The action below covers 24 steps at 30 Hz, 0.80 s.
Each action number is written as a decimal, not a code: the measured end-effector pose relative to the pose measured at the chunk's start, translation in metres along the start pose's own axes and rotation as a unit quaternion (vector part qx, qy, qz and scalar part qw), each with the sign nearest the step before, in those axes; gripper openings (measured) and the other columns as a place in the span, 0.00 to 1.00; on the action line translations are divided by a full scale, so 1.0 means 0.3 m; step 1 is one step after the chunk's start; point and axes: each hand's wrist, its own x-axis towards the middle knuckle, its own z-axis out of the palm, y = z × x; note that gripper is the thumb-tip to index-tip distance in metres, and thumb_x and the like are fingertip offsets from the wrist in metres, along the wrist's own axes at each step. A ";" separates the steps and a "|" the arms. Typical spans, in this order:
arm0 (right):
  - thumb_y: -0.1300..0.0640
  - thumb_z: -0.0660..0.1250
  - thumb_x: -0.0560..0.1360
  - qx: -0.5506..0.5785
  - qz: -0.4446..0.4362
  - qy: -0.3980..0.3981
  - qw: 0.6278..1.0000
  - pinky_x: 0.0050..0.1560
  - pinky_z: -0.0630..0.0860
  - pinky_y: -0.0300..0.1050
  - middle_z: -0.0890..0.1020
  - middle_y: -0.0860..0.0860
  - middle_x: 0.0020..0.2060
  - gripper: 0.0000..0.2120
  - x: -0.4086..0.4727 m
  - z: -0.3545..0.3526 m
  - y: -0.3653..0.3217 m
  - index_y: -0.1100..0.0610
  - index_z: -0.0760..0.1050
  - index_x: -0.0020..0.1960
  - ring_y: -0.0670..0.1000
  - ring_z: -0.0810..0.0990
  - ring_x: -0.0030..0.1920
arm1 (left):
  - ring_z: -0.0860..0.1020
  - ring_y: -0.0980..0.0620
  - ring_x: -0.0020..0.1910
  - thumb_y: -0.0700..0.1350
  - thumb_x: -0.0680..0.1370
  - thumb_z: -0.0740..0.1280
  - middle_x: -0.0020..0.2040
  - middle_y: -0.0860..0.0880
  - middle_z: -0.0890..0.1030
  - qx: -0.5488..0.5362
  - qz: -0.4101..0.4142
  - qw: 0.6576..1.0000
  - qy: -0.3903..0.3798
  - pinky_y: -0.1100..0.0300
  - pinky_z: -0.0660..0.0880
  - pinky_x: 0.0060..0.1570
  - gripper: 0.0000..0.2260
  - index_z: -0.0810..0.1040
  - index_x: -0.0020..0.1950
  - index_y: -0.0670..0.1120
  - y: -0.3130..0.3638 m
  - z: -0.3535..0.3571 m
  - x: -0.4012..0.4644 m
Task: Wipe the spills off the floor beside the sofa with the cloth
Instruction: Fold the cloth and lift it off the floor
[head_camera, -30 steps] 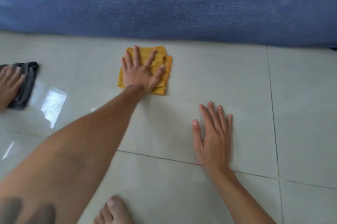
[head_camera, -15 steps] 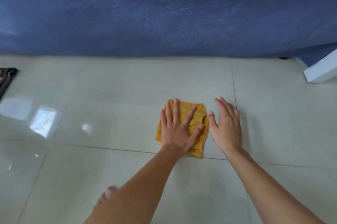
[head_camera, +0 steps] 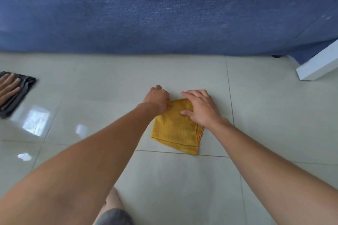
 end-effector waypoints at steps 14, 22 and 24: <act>0.50 0.76 0.70 -0.032 0.103 -0.082 0.991 0.58 0.73 0.48 0.76 0.54 0.57 0.16 -0.155 -0.269 -0.134 0.52 0.81 0.57 0.58 0.75 0.60 | 0.76 0.48 0.58 0.49 0.73 0.75 0.56 0.48 0.79 -0.022 0.045 0.997 -0.055 0.58 0.72 0.51 0.17 0.81 0.60 0.45 0.098 -0.242 -0.248; 0.63 0.71 0.66 0.006 0.110 -0.040 0.993 0.36 0.76 0.45 0.78 0.53 0.44 0.12 -0.348 -0.572 -0.192 0.51 0.70 0.36 0.56 0.80 0.44 | 0.74 0.49 0.46 0.47 0.71 0.77 0.44 0.50 0.76 -0.020 0.084 0.996 0.022 0.57 0.70 0.41 0.10 0.79 0.46 0.47 0.255 -0.510 -0.474; 0.64 0.71 0.66 0.010 0.105 -0.006 0.994 0.35 0.74 0.44 0.79 0.52 0.42 0.12 -0.398 -0.669 -0.191 0.51 0.70 0.35 0.56 0.80 0.43 | 0.74 0.50 0.45 0.46 0.70 0.77 0.42 0.50 0.77 -0.029 0.099 0.993 0.059 0.58 0.70 0.42 0.11 0.81 0.48 0.45 0.306 -0.596 -0.529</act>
